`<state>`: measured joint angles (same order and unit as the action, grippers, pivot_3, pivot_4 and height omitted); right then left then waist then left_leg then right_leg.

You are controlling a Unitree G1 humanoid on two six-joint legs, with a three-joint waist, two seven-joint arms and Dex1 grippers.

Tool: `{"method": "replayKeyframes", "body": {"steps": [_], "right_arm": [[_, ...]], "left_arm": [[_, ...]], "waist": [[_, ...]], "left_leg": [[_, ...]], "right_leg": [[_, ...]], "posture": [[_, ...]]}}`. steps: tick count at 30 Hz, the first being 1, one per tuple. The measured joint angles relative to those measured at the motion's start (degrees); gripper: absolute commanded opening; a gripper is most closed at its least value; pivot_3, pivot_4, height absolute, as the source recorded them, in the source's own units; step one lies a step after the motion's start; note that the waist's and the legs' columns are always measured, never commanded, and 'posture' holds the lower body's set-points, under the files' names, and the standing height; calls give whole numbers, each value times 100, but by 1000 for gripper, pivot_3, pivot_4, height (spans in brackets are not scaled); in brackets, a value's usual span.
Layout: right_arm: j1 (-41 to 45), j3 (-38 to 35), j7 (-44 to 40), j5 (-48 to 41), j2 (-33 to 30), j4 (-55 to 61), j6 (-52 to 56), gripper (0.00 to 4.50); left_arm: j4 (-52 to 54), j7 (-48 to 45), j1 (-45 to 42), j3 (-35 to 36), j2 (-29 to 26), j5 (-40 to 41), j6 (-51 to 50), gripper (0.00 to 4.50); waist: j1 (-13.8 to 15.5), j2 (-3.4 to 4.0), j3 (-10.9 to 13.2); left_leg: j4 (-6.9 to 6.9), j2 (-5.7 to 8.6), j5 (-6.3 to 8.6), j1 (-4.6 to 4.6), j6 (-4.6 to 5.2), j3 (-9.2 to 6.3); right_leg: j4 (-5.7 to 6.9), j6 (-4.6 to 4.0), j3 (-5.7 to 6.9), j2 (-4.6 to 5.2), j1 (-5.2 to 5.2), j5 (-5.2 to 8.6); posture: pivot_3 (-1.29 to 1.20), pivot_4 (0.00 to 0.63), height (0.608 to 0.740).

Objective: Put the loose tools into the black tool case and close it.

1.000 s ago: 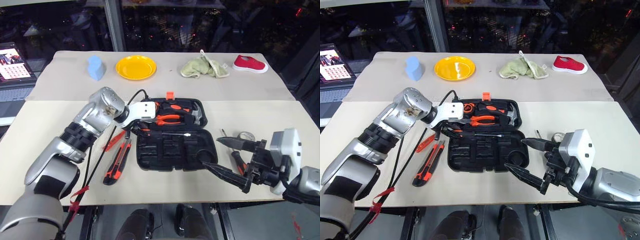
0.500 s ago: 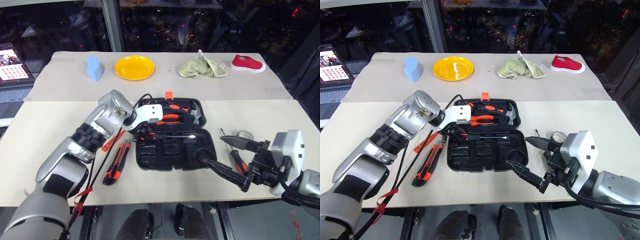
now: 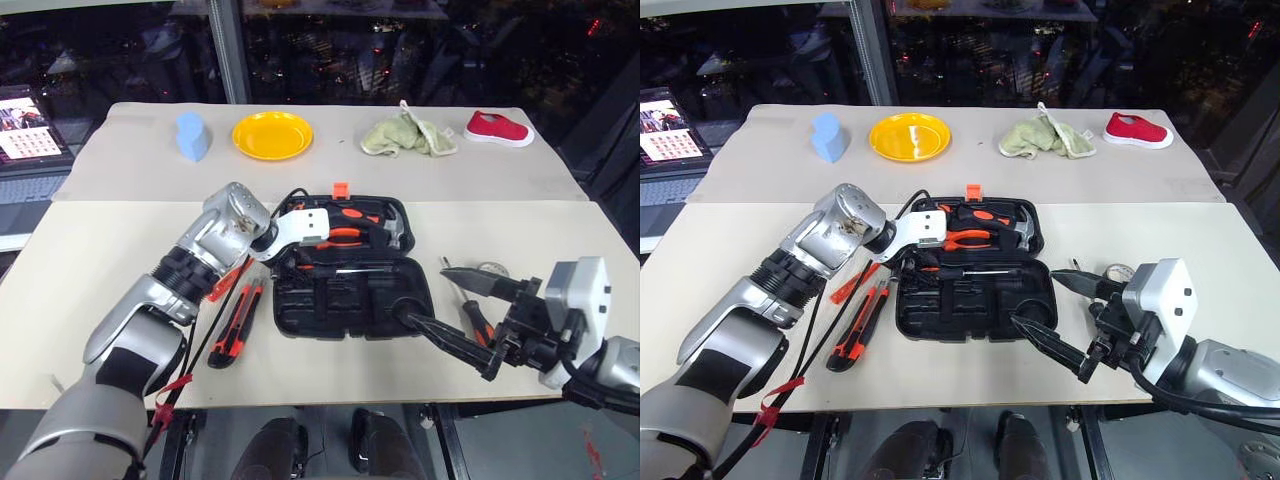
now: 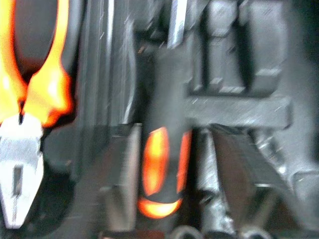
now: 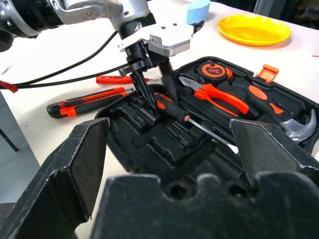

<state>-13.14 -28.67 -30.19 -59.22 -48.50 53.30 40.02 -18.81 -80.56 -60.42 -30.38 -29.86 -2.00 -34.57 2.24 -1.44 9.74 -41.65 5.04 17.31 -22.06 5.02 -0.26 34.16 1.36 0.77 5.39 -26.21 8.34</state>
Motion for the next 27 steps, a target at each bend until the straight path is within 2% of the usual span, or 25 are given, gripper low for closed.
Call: {"method": "replayKeyframes", "body": {"steps": [1,3,13,27], "right_arm": [[-22,9,5,2,2,0,0,4500],[-73,21,6,2,3,0,-1,4500],[-88,21,24,1,0,-2,-2,4500],[-17,19,77,-5,-3,-123,-2,4500]], "left_arm": [[42,-28,-14,34,-34,15,-27,4120],[79,-58,-37,136,-78,64,-32,3547],[-251,212,103,204,100,-43,850,18],[-456,540,185,28,263,-592,1748,18]], "waist": [[-1,0,0],[-2,0,0],[6,0,0],[6,1,-3]], "left_leg": [[0,0,0,0,0,0],[0,0,0,0,0,0],[0,2,0,0,0,1],[0,2,8,9,13,3]], "right_leg": [[0,0,1,-1,0,0],[1,0,1,-2,0,0],[-1,1,2,0,0,-1],[0,2,-1,3,8,-3]], "posture": [[0,150,740],[0,150,740],[0,150,740],[0,150,740]]}}
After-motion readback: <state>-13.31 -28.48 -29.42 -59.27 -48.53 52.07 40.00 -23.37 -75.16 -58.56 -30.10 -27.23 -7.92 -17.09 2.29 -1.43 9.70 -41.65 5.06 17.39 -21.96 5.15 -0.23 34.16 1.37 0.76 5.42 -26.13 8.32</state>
